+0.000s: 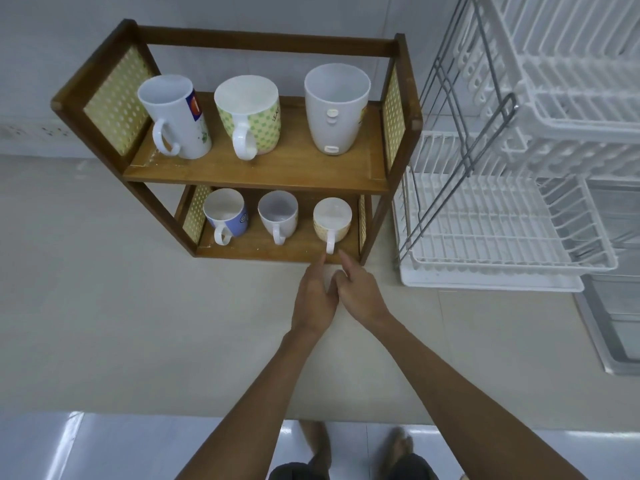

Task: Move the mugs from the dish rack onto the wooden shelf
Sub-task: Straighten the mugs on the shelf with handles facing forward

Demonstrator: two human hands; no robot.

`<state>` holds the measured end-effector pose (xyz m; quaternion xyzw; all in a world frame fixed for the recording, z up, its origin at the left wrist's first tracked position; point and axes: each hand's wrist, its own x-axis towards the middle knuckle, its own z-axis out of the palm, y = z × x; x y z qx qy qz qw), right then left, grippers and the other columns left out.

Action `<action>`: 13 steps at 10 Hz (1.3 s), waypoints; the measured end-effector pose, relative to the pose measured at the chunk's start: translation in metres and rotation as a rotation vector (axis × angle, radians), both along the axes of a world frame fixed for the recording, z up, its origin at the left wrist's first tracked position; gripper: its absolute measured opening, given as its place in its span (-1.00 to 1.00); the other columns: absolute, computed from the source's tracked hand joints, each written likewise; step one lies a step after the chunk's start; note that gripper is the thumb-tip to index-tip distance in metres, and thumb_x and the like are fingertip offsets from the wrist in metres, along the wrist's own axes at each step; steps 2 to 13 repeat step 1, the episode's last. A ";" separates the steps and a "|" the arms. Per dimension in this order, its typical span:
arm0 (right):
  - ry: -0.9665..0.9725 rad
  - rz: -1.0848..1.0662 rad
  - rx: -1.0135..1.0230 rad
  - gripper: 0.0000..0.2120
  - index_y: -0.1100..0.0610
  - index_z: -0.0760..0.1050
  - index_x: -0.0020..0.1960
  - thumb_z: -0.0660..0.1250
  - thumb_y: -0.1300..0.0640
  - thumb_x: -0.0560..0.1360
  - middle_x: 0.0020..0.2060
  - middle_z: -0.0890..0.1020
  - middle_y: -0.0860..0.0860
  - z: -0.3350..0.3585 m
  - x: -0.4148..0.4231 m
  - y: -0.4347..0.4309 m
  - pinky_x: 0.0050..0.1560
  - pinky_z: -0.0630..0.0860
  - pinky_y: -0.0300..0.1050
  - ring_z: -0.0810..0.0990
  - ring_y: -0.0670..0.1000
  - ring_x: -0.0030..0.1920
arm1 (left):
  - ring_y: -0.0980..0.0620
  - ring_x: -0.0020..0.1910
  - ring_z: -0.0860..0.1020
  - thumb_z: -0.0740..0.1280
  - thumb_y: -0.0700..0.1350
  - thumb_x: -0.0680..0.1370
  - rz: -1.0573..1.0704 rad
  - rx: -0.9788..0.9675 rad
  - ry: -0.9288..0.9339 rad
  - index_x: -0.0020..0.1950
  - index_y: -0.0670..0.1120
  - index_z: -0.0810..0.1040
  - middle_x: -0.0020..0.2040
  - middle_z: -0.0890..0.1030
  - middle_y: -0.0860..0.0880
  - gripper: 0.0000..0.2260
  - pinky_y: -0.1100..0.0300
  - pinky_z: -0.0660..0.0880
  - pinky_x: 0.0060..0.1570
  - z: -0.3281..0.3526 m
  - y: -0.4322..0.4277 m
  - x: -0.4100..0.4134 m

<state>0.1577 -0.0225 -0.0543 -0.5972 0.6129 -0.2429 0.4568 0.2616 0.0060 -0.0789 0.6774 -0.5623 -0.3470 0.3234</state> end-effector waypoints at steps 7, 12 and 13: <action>0.187 0.126 -0.146 -0.55 0.13 0.38 0.51 0.22 0.17 0.62 0.38 0.55 0.09 -0.005 -0.031 0.033 0.33 0.40 -0.12 0.52 0.08 0.34 | -0.18 0.41 0.49 0.36 -0.04 0.62 -0.027 -0.022 -0.232 0.51 -0.16 0.42 0.45 0.51 -0.17 -0.52 -0.04 0.43 0.36 -0.006 0.040 -0.009; 0.187 0.126 -0.146 -0.55 0.13 0.38 0.51 0.22 0.17 0.62 0.38 0.55 0.09 -0.005 -0.031 0.033 0.33 0.40 -0.12 0.52 0.08 0.34 | -0.18 0.41 0.49 0.36 -0.04 0.62 -0.027 -0.022 -0.232 0.51 -0.16 0.42 0.45 0.51 -0.17 -0.52 -0.04 0.43 0.36 -0.006 0.040 -0.009; 0.187 0.126 -0.146 -0.55 0.13 0.38 0.51 0.22 0.17 0.62 0.38 0.55 0.09 -0.005 -0.031 0.033 0.33 0.40 -0.12 0.52 0.08 0.34 | -0.18 0.41 0.49 0.36 -0.04 0.62 -0.027 -0.022 -0.232 0.51 -0.16 0.42 0.45 0.51 -0.17 -0.52 -0.04 0.43 0.36 -0.006 0.040 -0.009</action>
